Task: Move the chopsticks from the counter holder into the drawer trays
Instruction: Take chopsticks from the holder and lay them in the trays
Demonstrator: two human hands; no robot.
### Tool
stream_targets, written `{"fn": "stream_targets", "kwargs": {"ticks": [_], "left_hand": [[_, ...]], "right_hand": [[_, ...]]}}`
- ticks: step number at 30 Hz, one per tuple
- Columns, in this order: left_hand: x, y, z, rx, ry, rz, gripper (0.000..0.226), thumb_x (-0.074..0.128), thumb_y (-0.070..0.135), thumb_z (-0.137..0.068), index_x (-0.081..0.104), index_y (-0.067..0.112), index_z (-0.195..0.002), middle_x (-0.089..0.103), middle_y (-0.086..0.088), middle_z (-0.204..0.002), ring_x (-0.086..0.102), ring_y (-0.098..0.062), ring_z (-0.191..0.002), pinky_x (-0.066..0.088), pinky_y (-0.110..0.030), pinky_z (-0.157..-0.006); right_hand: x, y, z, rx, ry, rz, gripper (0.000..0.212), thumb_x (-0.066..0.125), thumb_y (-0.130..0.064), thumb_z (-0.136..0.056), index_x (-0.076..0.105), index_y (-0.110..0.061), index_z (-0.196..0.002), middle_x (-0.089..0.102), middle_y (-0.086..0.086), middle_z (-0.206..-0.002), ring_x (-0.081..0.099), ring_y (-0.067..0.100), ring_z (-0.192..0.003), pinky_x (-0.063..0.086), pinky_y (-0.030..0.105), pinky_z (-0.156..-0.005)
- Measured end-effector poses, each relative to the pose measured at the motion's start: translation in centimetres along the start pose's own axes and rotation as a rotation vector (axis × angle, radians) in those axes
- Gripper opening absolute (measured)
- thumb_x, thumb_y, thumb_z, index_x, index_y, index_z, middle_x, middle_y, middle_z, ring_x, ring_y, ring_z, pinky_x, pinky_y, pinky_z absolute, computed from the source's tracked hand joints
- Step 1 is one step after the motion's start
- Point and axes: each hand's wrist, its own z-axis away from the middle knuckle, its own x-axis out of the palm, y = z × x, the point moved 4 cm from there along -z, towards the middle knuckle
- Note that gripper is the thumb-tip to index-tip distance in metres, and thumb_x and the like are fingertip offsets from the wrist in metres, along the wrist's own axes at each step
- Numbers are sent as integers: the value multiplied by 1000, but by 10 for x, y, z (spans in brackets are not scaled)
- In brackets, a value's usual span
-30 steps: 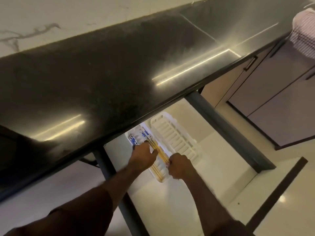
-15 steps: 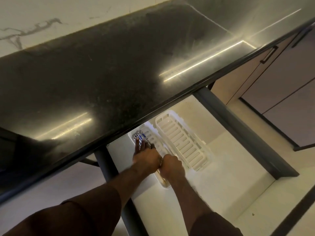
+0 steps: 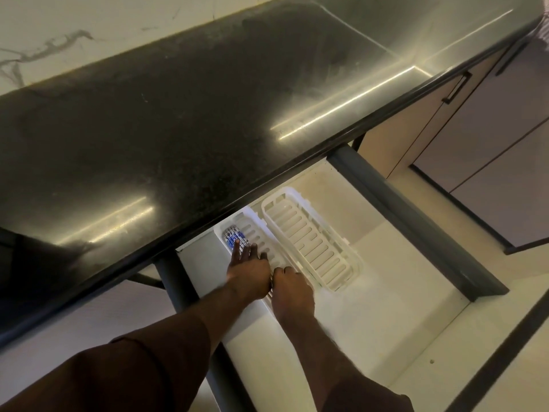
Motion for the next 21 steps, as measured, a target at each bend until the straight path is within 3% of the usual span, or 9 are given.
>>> {"fn": "stream_targets", "kwargs": {"ticks": [5, 10, 13, 17, 21], "left_hand": [[-9, -2, 8, 41, 59, 20, 67, 49, 26, -96, 16, 8, -151, 22, -15, -158, 11, -29, -148, -4, -53, -116], [-52, -7, 43, 126, 151, 126, 60, 50, 26, -97, 26, 9, -149, 29, -13, -157, 22, -27, -146, 19, -50, -117], [-98, -18, 78, 145, 297, 290, 56, 45, 25, -101, 23, 11, -150, 24, -11, -158, 26, -26, -145, 21, -44, -118], [-158, -50, 131, 158, 511, 649, 54, 39, 25, -102, 20, 13, -151, 32, -7, -156, 34, -23, -142, 27, -37, -115], [-205, -104, 196, 176, 786, 828, 54, 42, 22, -100, 24, 16, -151, 57, -15, -135, 56, -25, -122, 43, -38, -105]], "right_hand": [[-10, -2, 7, -27, -17, -7, 29, 57, -12, -93, 58, -12, -121, 65, 7, -115, 61, 24, -102, 48, 33, -89], [-54, -15, 21, -50, 40, 37, 25, 54, -13, -91, 56, -13, -116, 66, 10, -107, 65, 30, -94, 51, 36, -76], [-99, -28, 30, -45, 134, 6, 23, 52, -28, -96, 57, -16, -115, 68, 7, -105, 67, 26, -91, 52, 35, -79], [-165, -68, 44, -54, 264, -49, 26, 50, -27, -96, 58, -12, -116, 67, 13, -107, 65, 31, -92, 54, 43, -81], [-224, -137, 71, -187, 443, -171, 32, 53, -37, -96, 57, -17, -120, 70, 7, -108, 67, 22, -92, 54, 37, -90]]}}
